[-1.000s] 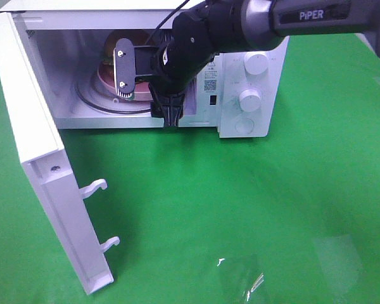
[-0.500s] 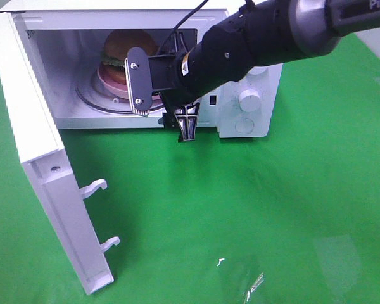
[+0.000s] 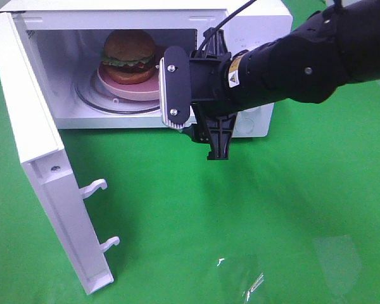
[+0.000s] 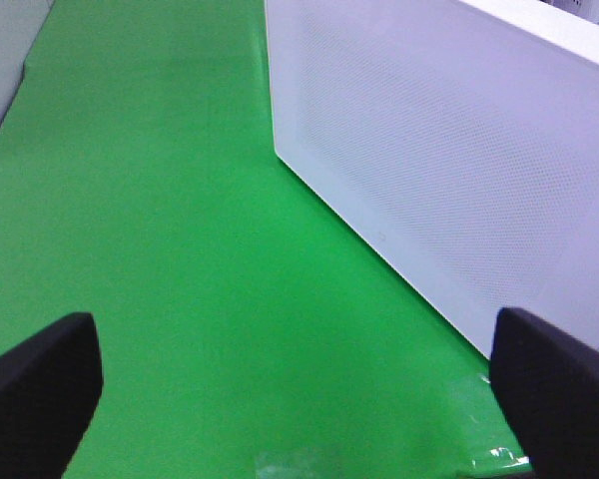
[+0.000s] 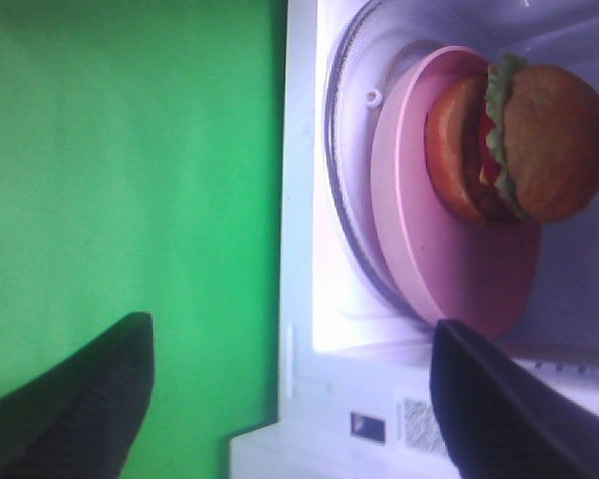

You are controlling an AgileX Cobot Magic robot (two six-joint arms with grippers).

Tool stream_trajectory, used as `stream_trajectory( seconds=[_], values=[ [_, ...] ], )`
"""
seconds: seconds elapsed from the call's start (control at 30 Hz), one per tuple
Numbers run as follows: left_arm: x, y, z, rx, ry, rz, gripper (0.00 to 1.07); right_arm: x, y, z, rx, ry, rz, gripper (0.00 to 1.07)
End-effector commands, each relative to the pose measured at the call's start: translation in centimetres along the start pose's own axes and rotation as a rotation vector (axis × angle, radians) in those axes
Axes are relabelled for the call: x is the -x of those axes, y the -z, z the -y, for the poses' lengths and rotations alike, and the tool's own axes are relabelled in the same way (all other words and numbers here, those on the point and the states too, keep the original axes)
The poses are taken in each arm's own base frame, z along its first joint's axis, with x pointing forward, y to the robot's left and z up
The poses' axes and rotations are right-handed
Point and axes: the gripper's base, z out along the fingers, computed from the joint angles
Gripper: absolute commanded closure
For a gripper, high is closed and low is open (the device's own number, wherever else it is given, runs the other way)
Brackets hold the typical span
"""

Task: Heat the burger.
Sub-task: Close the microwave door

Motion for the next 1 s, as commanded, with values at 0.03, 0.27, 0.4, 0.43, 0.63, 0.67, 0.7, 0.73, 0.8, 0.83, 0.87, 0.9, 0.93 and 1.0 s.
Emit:
stream_trajectory(
  seconds=[0.03, 0.27, 0.4, 0.43, 0.63, 0.67, 0.7, 0.73, 0.8, 0.83, 0.87, 0.9, 0.93, 1.0],
  values=[
    [-0.2, 0.2, 0.1, 0.003, 0.002, 0.014, 0.09, 0.0, 1.4, 0.0, -0.022, -0.072, 0.015, 0.33],
    [-0.2, 0.2, 0.1, 0.003, 0.002, 0.014, 0.09, -0.2, 4.9, -0.5, -0.046, -0.188, 0.029, 0.33],
    [-0.2, 0.2, 0.1, 0.003, 0.002, 0.014, 0.09, -0.2, 6.2, -0.4, -0.064, -0.250, 0.042, 0.33],
    [-0.2, 0.2, 0.1, 0.003, 0.002, 0.014, 0.09, -0.2, 7.2, -0.4, -0.073, -0.317, 0.049, 0.33],
    [-0.2, 0.2, 0.1, 0.003, 0.002, 0.014, 0.09, -0.2, 9.7, 0.0, -0.077, -0.512, 0.042, 0.33],
    [-0.2, 0.2, 0.1, 0.003, 0.002, 0.014, 0.09, -0.2, 10.7, 0.1, -0.074, -0.589, 0.032, 0.33],
    [-0.2, 0.2, 0.1, 0.003, 0.002, 0.014, 0.09, -0.2, 10.7, 0.1, -0.074, -0.589, 0.032, 0.33],
    [-0.2, 0.2, 0.1, 0.003, 0.002, 0.014, 0.09, -0.3, 11.6, 0.2, -0.071, -0.660, 0.021, 0.33],
    [-0.2, 0.2, 0.1, 0.003, 0.002, 0.014, 0.09, -0.3, 12.6, 0.2, -0.066, -0.734, 0.004, 0.33],
    [-0.2, 0.2, 0.1, 0.003, 0.002, 0.014, 0.09, -0.4, 13.0, 0.1, -0.060, -0.765, -0.011, 0.33],
    [-0.2, 0.2, 0.1, 0.003, 0.002, 0.014, 0.09, -0.4, 13.0, 0.1, -0.060, -0.765, -0.011, 0.33],
    [-0.2, 0.2, 0.1, 0.003, 0.002, 0.014, 0.09, -0.6, 13.7, 0.0, -0.049, -0.808, -0.037, 0.33],
    [-0.2, 0.2, 0.1, 0.003, 0.002, 0.014, 0.09, -0.8, 14.5, -0.2, -0.038, -0.844, -0.067, 0.33],
    [-0.2, 0.2, 0.1, 0.003, 0.002, 0.014, 0.09, -0.9, 14.8, -0.2, -0.034, -0.855, -0.079, 0.33]
  ],
)
